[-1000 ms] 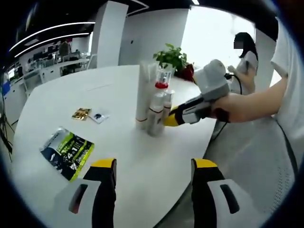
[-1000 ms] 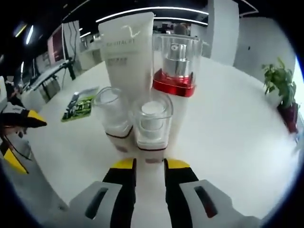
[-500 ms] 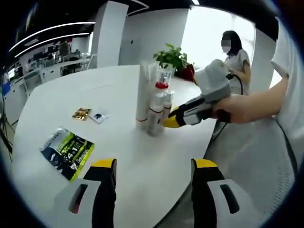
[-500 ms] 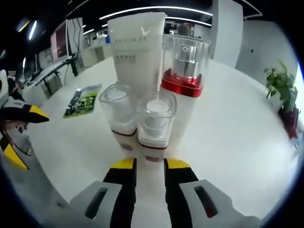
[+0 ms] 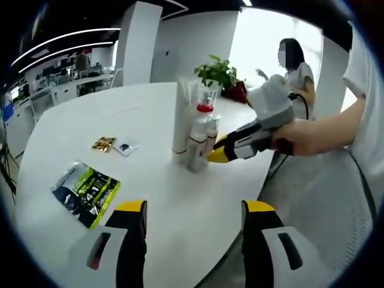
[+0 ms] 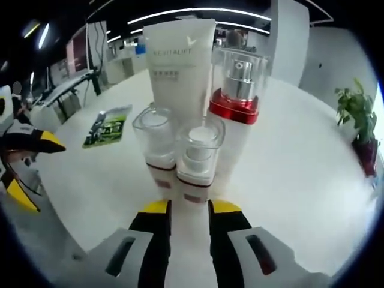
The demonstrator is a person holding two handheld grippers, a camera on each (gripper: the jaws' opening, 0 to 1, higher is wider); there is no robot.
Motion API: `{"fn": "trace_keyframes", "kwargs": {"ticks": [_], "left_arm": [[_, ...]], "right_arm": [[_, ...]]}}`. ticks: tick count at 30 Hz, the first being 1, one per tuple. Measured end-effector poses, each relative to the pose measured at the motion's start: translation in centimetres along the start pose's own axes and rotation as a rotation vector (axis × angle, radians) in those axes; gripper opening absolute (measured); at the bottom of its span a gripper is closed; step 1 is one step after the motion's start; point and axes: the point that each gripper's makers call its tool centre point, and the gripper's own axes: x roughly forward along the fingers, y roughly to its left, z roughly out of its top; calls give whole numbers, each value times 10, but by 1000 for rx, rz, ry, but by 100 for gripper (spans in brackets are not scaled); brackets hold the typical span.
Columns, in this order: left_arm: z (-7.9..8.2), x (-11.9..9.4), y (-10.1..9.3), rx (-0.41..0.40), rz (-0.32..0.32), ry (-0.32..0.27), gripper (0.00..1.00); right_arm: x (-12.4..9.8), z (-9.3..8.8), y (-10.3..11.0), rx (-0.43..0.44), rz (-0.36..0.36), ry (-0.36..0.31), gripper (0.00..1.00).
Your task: Arrange the skincare products in the storage area until every visible bottle or jar stands upright without overlapping.
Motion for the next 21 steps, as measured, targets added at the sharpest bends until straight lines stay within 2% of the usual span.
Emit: {"fn": "trace_keyframes", "kwargs": {"ticks": [3,9,11,16,21], "left_arm": [[0,0,1,-1,5,0,57],[2,-2,-2,0,5,-6,58],[3,-4,-2,-1,9,-7,58],[7,-11,-3,-9,17,-20,59],[10,-19,-3,-9,36,-22,62]], "right_arm": [[-6,0,-5,25,0,-11,31],[-17,-1,-10,33,1,-23,34],[-18,1,-5,39,44,-56,36],[-28,4,-3,7,66,-81,48],[-39,12,-7,-5,73,-128,52]]}}
